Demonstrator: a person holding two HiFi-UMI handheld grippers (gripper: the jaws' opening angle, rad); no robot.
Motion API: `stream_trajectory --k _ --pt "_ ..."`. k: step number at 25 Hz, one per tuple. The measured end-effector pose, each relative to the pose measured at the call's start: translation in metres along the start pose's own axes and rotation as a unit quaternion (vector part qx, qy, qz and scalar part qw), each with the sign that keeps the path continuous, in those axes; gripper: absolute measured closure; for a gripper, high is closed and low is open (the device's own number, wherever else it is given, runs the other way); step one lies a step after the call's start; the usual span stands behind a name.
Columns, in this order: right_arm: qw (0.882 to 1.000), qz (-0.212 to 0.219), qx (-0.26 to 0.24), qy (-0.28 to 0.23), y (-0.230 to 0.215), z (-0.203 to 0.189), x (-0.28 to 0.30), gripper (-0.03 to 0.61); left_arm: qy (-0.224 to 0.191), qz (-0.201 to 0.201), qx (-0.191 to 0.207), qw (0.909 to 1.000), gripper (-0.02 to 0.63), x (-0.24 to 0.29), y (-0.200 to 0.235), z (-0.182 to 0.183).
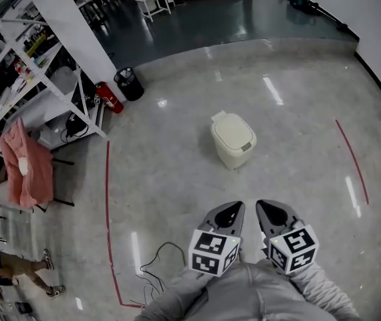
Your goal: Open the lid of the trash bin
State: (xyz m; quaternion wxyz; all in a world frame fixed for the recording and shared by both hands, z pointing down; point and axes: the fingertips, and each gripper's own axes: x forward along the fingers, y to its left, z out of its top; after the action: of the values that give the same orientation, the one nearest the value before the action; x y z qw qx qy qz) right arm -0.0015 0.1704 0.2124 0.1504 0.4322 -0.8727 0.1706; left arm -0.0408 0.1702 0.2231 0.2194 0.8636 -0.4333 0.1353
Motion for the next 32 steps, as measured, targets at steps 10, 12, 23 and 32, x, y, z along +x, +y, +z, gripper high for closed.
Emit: stream_trajectory --k 10,12,23,32 --pt "1.000 -0.005 0.011 0.018 -0.009 0.003 0.032 0.584 0.011 -0.001 -0.016 0.9998 0.611 0.018 0.031 0.001" --pt "1.000 -0.008 0.016 0.024 -0.012 0.004 0.035 0.583 0.015 0.000 -0.021 0.9997 0.611 0.020 0.036 0.004" --pt "0.998 0.009 0.029 0.055 -0.069 0.004 0.098 0.583 0.042 0.025 -0.046 0.9977 0.611 0.084 0.078 0.006" --pt "0.995 0.014 0.033 0.094 -0.135 -0.001 0.162 0.584 0.062 0.045 -0.068 0.9948 0.611 0.163 0.121 0.011"
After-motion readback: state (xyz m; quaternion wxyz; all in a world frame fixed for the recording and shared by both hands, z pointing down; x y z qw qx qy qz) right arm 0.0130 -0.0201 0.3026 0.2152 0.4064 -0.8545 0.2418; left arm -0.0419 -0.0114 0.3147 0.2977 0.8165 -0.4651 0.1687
